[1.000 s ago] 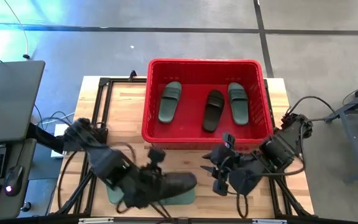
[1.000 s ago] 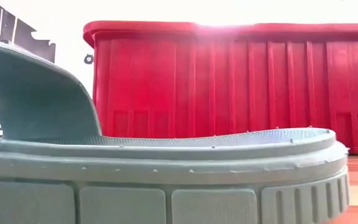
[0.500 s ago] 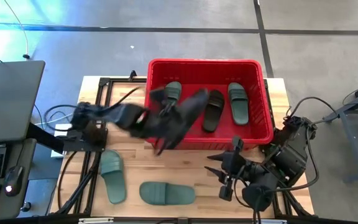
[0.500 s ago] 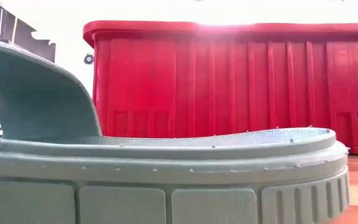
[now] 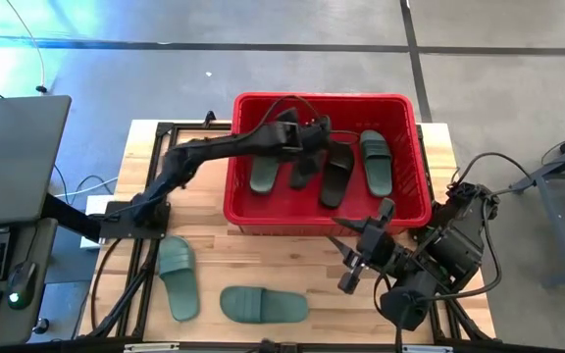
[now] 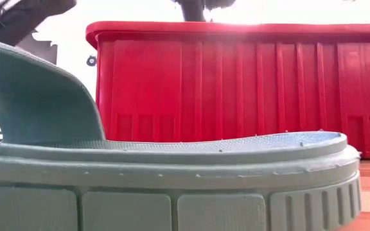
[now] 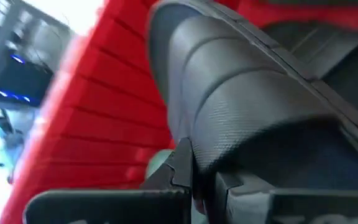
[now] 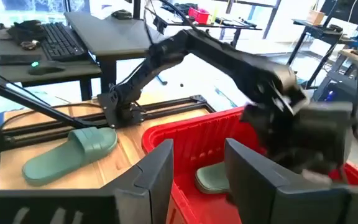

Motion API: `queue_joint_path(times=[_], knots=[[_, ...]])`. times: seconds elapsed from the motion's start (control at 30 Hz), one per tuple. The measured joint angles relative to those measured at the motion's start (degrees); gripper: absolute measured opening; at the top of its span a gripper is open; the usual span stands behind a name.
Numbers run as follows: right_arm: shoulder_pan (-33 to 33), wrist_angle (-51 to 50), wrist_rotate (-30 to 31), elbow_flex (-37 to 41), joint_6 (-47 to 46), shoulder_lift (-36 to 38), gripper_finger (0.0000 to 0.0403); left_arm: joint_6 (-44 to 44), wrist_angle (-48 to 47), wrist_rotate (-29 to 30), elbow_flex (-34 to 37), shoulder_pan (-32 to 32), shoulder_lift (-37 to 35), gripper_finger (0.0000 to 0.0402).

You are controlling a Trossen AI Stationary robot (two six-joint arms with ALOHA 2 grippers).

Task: Pick and place slides into bin
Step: Put the black slide in the red bin

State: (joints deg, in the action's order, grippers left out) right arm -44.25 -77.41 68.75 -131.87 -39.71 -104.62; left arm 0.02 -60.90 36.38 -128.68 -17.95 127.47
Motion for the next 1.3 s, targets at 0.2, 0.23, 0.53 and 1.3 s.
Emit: queue_joint_path(times=[0.2, 0.23, 0.53, 1.3], knots=[[0.09, -0.83, 0.07, 0.0, 0.18, 0.0, 0.0133, 0.16, 1.62, -6.36, 0.04, -3.47, 7.06, 0.0], [0.1, -1.12, 0.06, 0.0, 0.25, 0.0, 0.0133, 0.16, 1.56, -6.39, 0.1, -3.61, 7.34, 0.0], [0.11, -1.54, -0.31, 0.0, 2.57, 0.0, 0.0133, -0.1, 4.73, -4.86, -0.09, -5.31, 9.46, 0.001], [0.11, -1.65, -4.28, 0.0, 2.04, 0.0, 0.0133, 3.19, 4.95, -22.95, -0.07, -8.24, 12.61, 0.0175]])
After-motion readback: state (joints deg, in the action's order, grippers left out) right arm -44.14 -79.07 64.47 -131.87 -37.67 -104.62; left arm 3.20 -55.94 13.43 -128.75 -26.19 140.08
